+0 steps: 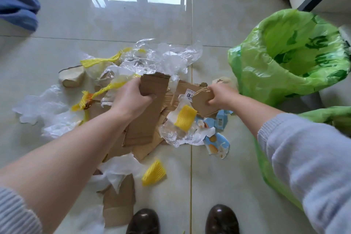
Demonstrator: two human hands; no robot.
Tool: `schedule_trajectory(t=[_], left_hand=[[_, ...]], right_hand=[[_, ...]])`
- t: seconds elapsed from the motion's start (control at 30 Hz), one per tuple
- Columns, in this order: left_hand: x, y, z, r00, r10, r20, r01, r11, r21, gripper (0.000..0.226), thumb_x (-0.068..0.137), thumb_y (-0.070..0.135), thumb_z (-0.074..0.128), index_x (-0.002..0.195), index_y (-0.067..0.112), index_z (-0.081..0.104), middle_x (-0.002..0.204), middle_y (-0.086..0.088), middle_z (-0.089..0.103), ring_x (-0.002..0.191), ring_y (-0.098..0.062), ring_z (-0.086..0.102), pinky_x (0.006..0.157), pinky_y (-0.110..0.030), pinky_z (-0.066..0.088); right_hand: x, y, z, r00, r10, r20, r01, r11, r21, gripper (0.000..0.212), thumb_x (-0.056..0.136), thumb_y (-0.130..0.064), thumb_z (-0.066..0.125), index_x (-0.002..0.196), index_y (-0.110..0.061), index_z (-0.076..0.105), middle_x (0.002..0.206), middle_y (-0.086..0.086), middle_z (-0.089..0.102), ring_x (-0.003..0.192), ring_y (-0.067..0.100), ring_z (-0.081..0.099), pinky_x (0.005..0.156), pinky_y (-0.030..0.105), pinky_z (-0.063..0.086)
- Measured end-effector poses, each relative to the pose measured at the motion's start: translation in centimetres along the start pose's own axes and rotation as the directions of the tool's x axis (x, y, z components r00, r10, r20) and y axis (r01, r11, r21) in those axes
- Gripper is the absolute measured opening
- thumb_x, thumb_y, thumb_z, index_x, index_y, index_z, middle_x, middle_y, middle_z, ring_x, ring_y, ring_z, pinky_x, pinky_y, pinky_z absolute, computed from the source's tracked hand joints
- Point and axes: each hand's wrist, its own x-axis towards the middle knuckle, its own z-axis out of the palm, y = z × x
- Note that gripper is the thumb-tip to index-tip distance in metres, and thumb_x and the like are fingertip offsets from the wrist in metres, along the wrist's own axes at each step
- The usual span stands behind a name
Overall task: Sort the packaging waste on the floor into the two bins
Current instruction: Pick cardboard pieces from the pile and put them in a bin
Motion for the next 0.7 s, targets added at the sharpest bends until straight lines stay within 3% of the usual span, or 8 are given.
schedule_trajectory(t=[0.13, 0.23, 0.33, 0.43, 0.5, 0.6, 0.7], left_hand=[[1.5, 0.2, 1.4, 0.998, -0.039, -0.041, 0.035, 0.995, -0.095, 0.03, 0.083, 0.027, 0.068, 0.11, 0.019, 0.06, 0.098, 0.005, 0.063, 0.088, -0.014, 0.057, 0.072, -0.027, 0.046], [2.4, -0.1, 2.4, 0.999, -0.041, -0.011, 0.039, 0.987, -0.158, 0.028, 0.08, 0.027, 0.071, 0.105, 0.021, 0.059, 0.1, 0.003, 0.067, 0.093, -0.018, 0.063, 0.082, -0.038, 0.054], [2.8, -0.1, 2.8, 0.998, -0.056, 0.001, 0.056, 0.989, -0.137, 0.024, 0.08, 0.027, 0.071, 0.099, 0.023, 0.056, 0.096, 0.004, 0.065, 0.093, -0.019, 0.063, 0.084, -0.04, 0.053], [2.8, -0.1, 2.7, 0.998, -0.068, -0.001, 0.067, 0.983, -0.173, 0.022, 0.081, 0.026, 0.07, 0.098, 0.027, 0.056, 0.095, 0.006, 0.064, 0.093, -0.018, 0.063, 0.084, -0.04, 0.053], [2.6, 0.0, 2.4, 0.997, -0.073, -0.017, 0.068, 0.978, -0.196, 0.023, 0.082, 0.024, 0.07, 0.101, 0.026, 0.058, 0.097, 0.005, 0.065, 0.094, -0.018, 0.063, 0.084, -0.038, 0.053], [1.8, 0.5, 1.6, 0.996, -0.072, -0.046, 0.059, 0.972, -0.229, 0.025, 0.082, 0.022, 0.07, 0.105, 0.022, 0.059, 0.099, 0.003, 0.064, 0.095, -0.019, 0.063, 0.084, -0.038, 0.053], [0.4, 1.5, 0.0, 0.994, -0.072, -0.082, 0.045, 0.957, -0.285, 0.031, 0.08, 0.02, 0.071, 0.108, 0.017, 0.057, 0.101, -0.002, 0.064, 0.094, -0.022, 0.062, 0.081, -0.041, 0.054]], right_hand=[[2.3, 1.4, 1.5, 0.992, -0.061, 0.115, 0.065, 0.997, -0.033, 0.03, 0.08, -0.016, 0.066, 0.106, -0.005, 0.057, 0.111, 0.014, 0.06, 0.101, 0.029, 0.056, 0.073, 0.026, 0.036], [3.5, 2.3, 2.2, 0.985, -0.087, 0.15, 0.092, 0.995, -0.028, 0.025, 0.079, -0.015, 0.067, 0.102, -0.008, 0.057, 0.104, 0.011, 0.055, 0.103, 0.028, 0.055, 0.075, 0.026, 0.036], [3.9, 3.0, 2.5, 0.994, -0.073, 0.084, 0.074, 0.997, -0.006, 0.024, 0.079, -0.017, 0.066, 0.1, -0.013, 0.056, 0.099, 0.007, 0.05, 0.102, 0.029, 0.054, 0.078, 0.03, 0.042], [3.2, 3.1, 2.3, 1.0, -0.002, -0.011, 0.003, 0.995, 0.095, 0.041, 0.076, -0.02, 0.07, 0.111, -0.017, 0.048, 0.107, 0.008, 0.055, 0.096, 0.028, 0.056, 0.079, 0.035, 0.048], [2.3, 3.1, 1.9, 0.999, 0.052, -0.002, -0.051, 0.986, 0.16, 0.051, 0.073, -0.025, 0.075, 0.115, -0.016, 0.048, 0.103, 0.005, 0.057, 0.093, 0.026, 0.058, 0.076, 0.035, 0.049], [0.5, 3.1, 0.7, 0.995, 0.099, 0.013, -0.1, 0.986, 0.136, 0.033, 0.073, -0.028, 0.075, 0.1, -0.011, 0.065, 0.096, 0.007, 0.067, 0.09, 0.025, 0.062, 0.071, 0.03, 0.047], [-2.6, 2.7, -1.0, 0.975, 0.205, -0.091, -0.155, 0.909, 0.387, 0.02, 0.077, -0.021, 0.071, 0.095, -0.015, 0.068, 0.092, 0.007, 0.068, 0.088, 0.024, 0.062, 0.07, 0.027, 0.044]])
